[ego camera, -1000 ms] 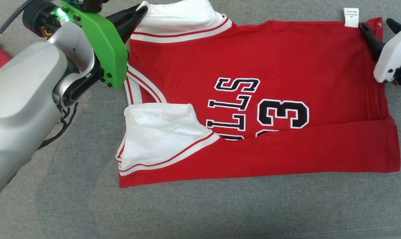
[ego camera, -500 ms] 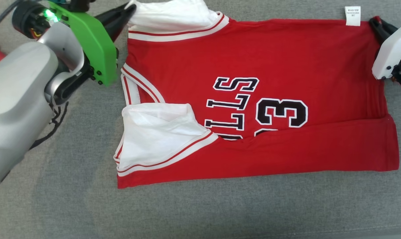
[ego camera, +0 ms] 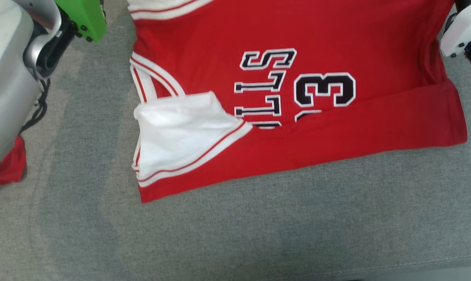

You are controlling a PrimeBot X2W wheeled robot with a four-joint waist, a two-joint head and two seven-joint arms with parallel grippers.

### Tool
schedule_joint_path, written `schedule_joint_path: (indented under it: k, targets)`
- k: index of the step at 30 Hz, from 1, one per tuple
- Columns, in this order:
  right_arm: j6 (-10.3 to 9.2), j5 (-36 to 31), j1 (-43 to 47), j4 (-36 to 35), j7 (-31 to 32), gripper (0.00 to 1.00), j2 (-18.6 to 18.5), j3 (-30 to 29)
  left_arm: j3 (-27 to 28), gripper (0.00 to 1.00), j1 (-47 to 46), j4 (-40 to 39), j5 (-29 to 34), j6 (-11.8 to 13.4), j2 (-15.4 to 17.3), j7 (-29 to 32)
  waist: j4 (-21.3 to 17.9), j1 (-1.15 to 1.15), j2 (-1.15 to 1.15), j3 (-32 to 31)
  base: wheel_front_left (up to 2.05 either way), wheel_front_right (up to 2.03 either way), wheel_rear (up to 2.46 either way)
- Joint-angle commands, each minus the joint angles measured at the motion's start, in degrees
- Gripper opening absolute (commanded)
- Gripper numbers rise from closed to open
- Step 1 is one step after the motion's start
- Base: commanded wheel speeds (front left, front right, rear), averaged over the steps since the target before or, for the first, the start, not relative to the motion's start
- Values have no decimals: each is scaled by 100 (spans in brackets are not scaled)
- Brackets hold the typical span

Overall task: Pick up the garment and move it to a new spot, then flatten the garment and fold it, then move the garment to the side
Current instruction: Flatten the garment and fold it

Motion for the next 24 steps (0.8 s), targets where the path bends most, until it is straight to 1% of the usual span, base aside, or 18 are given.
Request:
schedule_joint_path:
  k: [1,5,8,12,16,18,21,24]
  targets:
    - [-12,-54,-90,83,-126,0,20,7,26,0,-127,111,83,61,-15,-129,-9,0,0,18,0,0,0]
    - [-12,-101,-189,287,-458,0,79,8,28,0,-186,424,172,25,-164,-465,5,0,0,3,0,0,0]
    - [-12,-16,-113,379,-573,0,116,33,-69,0,-54,571,175,-26,-249,-530,39,0,0,-68,0,0,0]
    - [-12,152,135,330,-680,0,60,100,-189,0,172,584,72,-79,-239,-564,93,0,0,-220,0,0,0]
    - [-12,296,415,198,-747,0,-37,166,-342,0,453,419,-22,-94,-109,-562,145,0,0,-450,0,0,0]
    - [-12,175,533,142,-771,0,-145,238,-379,0,651,215,-177,-100,-41,-520,156,0,0,-578,0,0,0]
    - [-11,81,764,20,-781,0,-207,306,-464,0,959,-271,-452,-102,194,-397,182,0,0,-760,0,0,0]
    - [-12,89,977,-136,-786,0,-301,236,-565,0,1246,-751,-626,-104,443,-277,218,0,0,-917,0,0,0]
